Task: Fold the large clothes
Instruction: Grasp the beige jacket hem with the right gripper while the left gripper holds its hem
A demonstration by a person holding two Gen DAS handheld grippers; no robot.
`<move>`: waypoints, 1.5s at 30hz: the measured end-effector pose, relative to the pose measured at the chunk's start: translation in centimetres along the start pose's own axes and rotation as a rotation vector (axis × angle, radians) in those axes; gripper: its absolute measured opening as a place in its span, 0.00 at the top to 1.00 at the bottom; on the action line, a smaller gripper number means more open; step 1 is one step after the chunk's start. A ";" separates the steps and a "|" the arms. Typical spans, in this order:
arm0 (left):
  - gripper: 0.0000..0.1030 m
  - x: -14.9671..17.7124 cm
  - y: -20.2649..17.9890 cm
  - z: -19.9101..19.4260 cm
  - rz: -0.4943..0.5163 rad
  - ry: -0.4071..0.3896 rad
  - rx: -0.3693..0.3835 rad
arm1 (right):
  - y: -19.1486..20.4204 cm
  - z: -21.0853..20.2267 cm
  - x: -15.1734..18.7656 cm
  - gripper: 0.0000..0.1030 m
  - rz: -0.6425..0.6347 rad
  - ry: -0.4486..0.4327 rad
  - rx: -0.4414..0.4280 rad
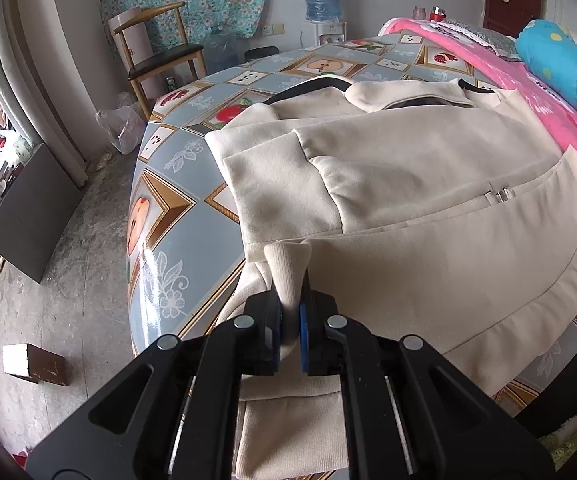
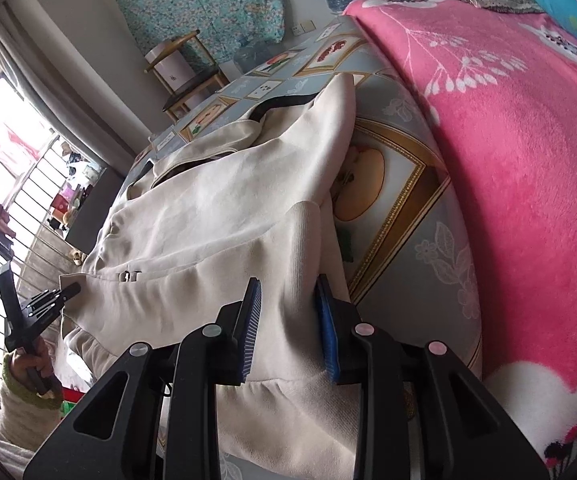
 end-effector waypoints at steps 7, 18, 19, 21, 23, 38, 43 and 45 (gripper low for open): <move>0.94 0.0 0.0 0.0 0.001 0.000 0.000 | 1.3 -0.7 1.0 0.73 -0.074 0.006 -0.008; 0.94 -0.1 0.0 0.1 0.003 0.000 -0.001 | 2.5 -0.1 0.6 0.75 -0.126 0.008 0.065; 0.94 -0.1 0.0 0.1 0.003 0.000 0.000 | 2.9 -0.3 0.8 0.75 -0.144 0.005 0.072; 0.94 -0.1 0.0 0.1 0.004 0.000 -0.001 | 3.0 -0.4 0.9 0.75 -0.154 0.003 0.086; 0.94 -0.1 0.0 0.1 0.003 0.001 -0.001 | 2.7 -0.1 0.5 0.75 -0.139 0.009 0.106; 0.94 0.0 0.0 -0.1 0.006 -0.009 -0.005 | 5.1 -1.5 0.7 0.93 -0.197 -0.066 0.227; 0.94 0.0 -0.1 -0.1 0.004 -0.012 -0.004 | 5.1 -1.2 0.7 0.93 -0.207 -0.049 0.245; 0.94 0.0 -0.1 -0.2 0.006 -0.014 -0.006 | 5.1 -1.0 0.8 0.93 -0.208 -0.042 0.241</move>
Point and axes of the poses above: each gripper's, at about its wrist camera, not at the fingertips, and z roughly the way its jaws point, y to its left, x to its underside, the point moved 5 cm from there along z, roughly the way its jaws point, and after that the axes turned 14 degrees about y, right-handed, at the moved point
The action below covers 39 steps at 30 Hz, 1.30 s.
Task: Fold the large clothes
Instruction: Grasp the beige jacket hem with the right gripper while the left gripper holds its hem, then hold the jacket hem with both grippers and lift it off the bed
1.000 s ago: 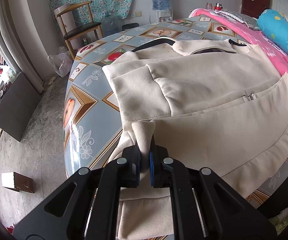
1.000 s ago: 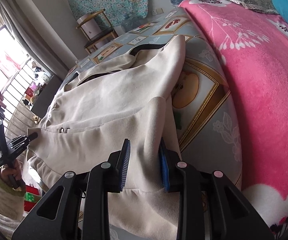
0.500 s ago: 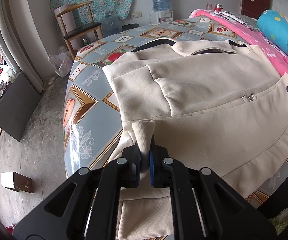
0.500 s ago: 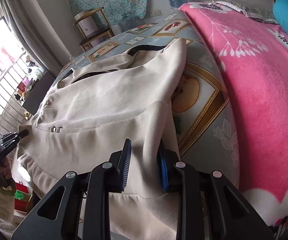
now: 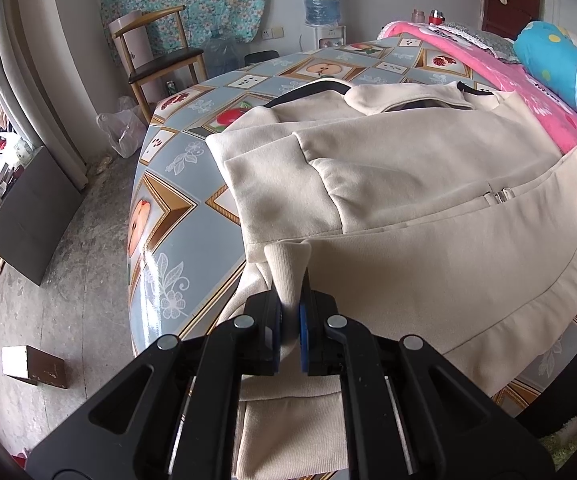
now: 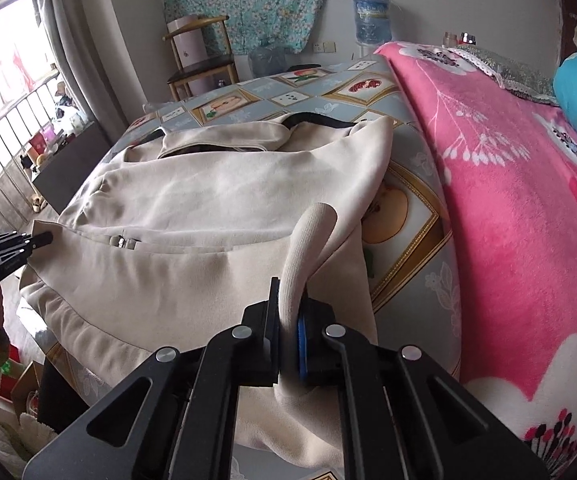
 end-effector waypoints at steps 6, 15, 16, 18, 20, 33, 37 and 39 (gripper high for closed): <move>0.94 -0.1 0.0 -0.1 0.001 -0.002 0.002 | -0.4 0.9 -0.1 0.92 0.005 0.030 0.000; 0.94 0.0 -0.1 -0.1 0.001 0.000 0.001 | -1.6 2.3 -0.5 0.90 0.046 0.056 -0.056; 0.94 0.0 -0.1 -0.1 0.002 0.000 0.001 | -1.8 2.4 -0.6 0.89 0.052 0.058 -0.066; 0.94 0.0 -0.1 0.1 0.004 0.002 0.000 | -2.0 2.6 -0.7 0.88 0.061 0.061 -0.080; 0.94 0.0 -0.1 0.0 0.003 0.002 0.000 | -2.3 2.9 -0.8 0.86 0.073 0.064 -0.095; 0.94 0.1 -0.2 0.1 0.005 0.003 -0.006 | -0.7 2.8 -0.6 0.86 0.006 0.061 0.078; 0.94 0.3 -0.1 0.3 0.012 0.000 -0.019 | -0.2 2.6 -0.6 0.91 -0.010 0.056 0.150; 0.94 0.4 -0.1 0.3 0.015 -0.001 -0.022 | 0.0 2.3 -0.5 0.92 -0.017 0.049 0.167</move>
Point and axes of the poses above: each gripper's, at about its wrist camera, not at the fingertips, and z roughly the way its jaws point, y to its left, x to its underside, the point moved 5 cm from there along z, roughly the way its jaws point, and after that the axes turned 14 degrees about y, right-handed, at the moved point
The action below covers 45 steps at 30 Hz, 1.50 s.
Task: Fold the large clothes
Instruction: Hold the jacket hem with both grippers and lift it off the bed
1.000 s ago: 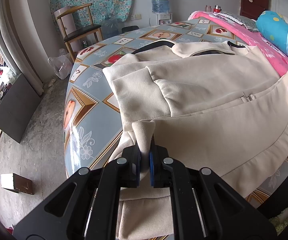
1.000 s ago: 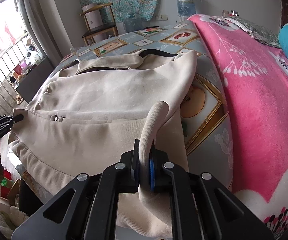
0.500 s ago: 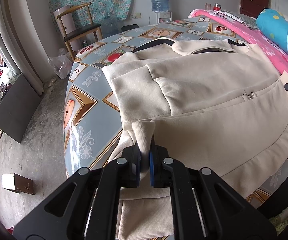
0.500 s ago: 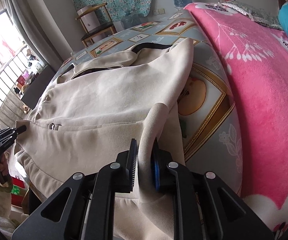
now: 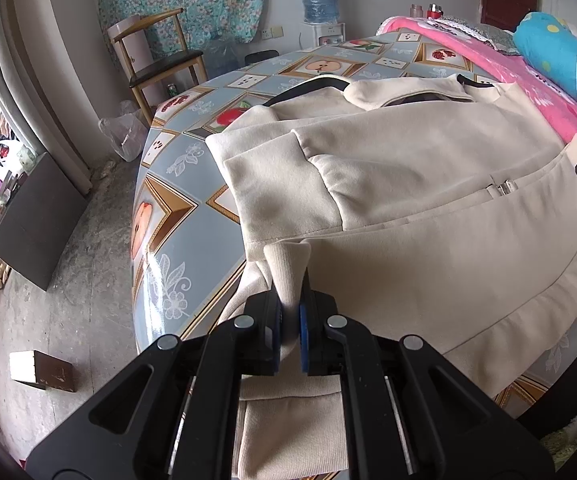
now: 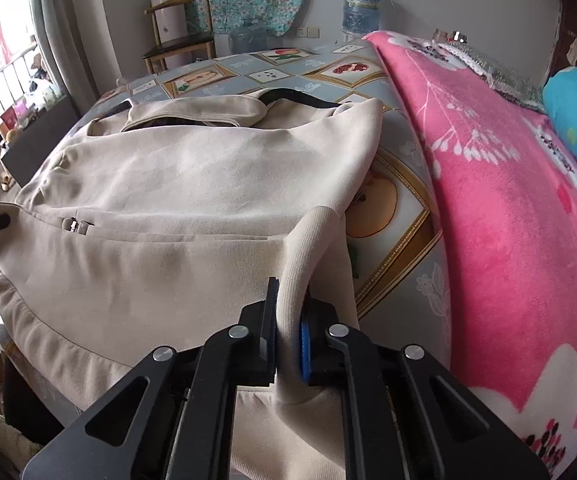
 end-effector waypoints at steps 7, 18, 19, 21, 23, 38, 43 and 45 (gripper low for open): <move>0.94 0.0 0.0 -0.1 -0.003 -0.006 -0.003 | 0.7 -1.0 0.4 0.94 -0.027 -0.023 0.057; 0.94 0.3 -0.5 -1.0 -0.019 -0.015 -0.065 | 0.7 -1.3 0.6 0.94 -0.018 -0.039 0.063; 0.94 0.2 -0.6 -1.0 -0.020 -0.013 -0.075 | 0.7 -1.3 0.6 0.94 -0.019 -0.040 0.062; 0.94 0.1 -0.8 -1.2 -0.028 -0.005 -0.096 | 0.6 -1.2 0.5 0.94 -0.020 -0.038 0.060; 0.94 0.0 -0.9 -1.3 -0.038 0.001 -0.106 | 0.6 -0.9 0.5 0.94 -0.024 -0.034 0.063; 0.94 -0.2 -0.5 -1.0 -0.087 0.042 -0.083 | 0.9 0.6 -0.2 0.93 -0.053 0.020 0.137; 0.94 -0.2 -0.4 -0.8 -0.088 0.044 -0.074 | 1.1 0.5 -0.2 0.93 -0.060 0.018 0.155; 0.94 -0.2 -0.4 -0.8 -0.086 0.043 -0.073 | 1.2 0.4 -0.1 0.93 -0.062 0.011 0.169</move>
Point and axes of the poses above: each gripper's, at about its wrist camera, not at the fingertips, and z roughly the way its jaws point, y to its left, x to its underside, the point moved 5 cm from there along z, roughly the way its jaws point, and after that the axes turned 14 degrees about y, right-handed, at the moved point
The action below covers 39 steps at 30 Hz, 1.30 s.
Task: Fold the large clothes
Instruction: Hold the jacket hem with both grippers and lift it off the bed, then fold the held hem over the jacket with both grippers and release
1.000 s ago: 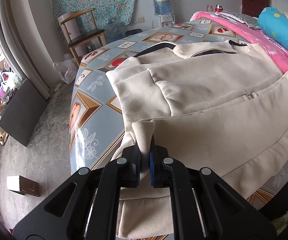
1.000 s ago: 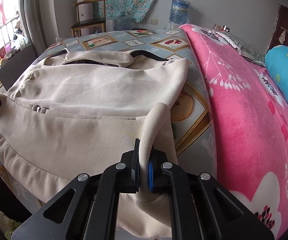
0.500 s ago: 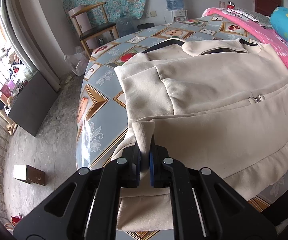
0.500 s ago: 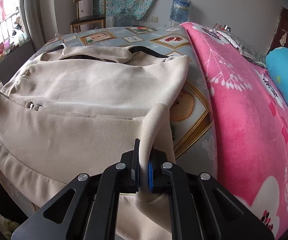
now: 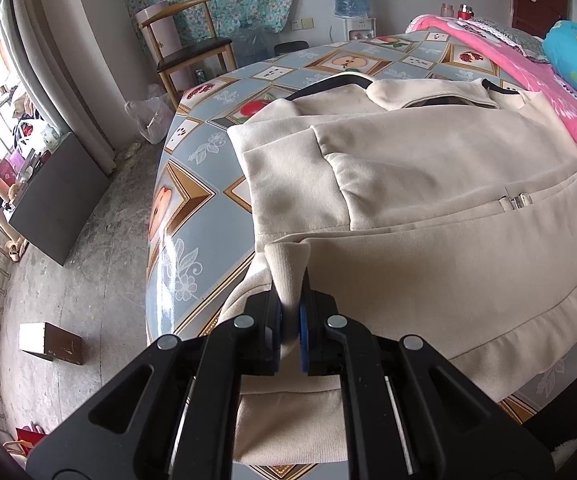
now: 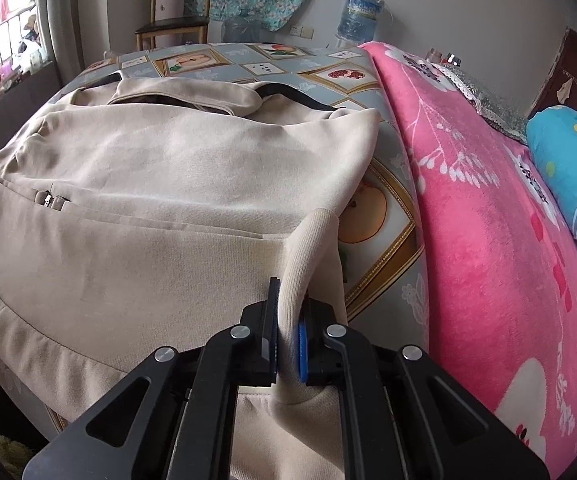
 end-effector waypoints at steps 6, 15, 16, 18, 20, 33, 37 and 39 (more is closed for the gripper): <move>0.94 0.1 0.1 0.0 0.004 -0.007 0.004 | 0.2 -1.4 0.3 0.94 0.005 -0.028 0.022; 0.94 0.4 0.3 -0.7 0.004 -0.031 0.009 | 0.1 -5.1 1.3 0.94 0.034 -0.090 0.019; 0.94 0.5 0.3 -0.8 0.004 -0.033 0.009 | 0.1 -5.4 1.3 0.94 0.036 -0.095 0.017; 0.94 0.6 0.3 -1.0 0.002 -0.038 0.008 | -0.1 -6.1 1.5 0.94 0.044 -0.111 0.013; 0.94 0.8 0.4 -1.3 0.000 -0.046 0.008 | -0.1 -6.7 1.7 0.94 0.051 -0.123 0.007; 0.94 3.4 1.1 -8.6 -0.023 -0.255 -0.022 | -1.2 -10.8 2.8 0.94 0.103 -0.248 -0.020; 0.94 3.2 1.4 -11.1 -0.028 -0.311 -0.021 | -1.5 -12.2 2.3 0.94 0.101 -0.296 -0.010; 0.94 2.6 1.5 -12.1 -0.026 -0.337 -0.025 | -1.7 -12.7 1.7 0.94 0.103 -0.316 -0.006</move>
Point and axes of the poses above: each gripper's, at about its wrist camera, not at the fingertips, and z roughly the way its jaws point, y to its left, x to its underside, the point moved 5 cm from there along z, roughly the way its jaws point, and after that the axes turned 14 degrees about y, right-handed, at the moved point
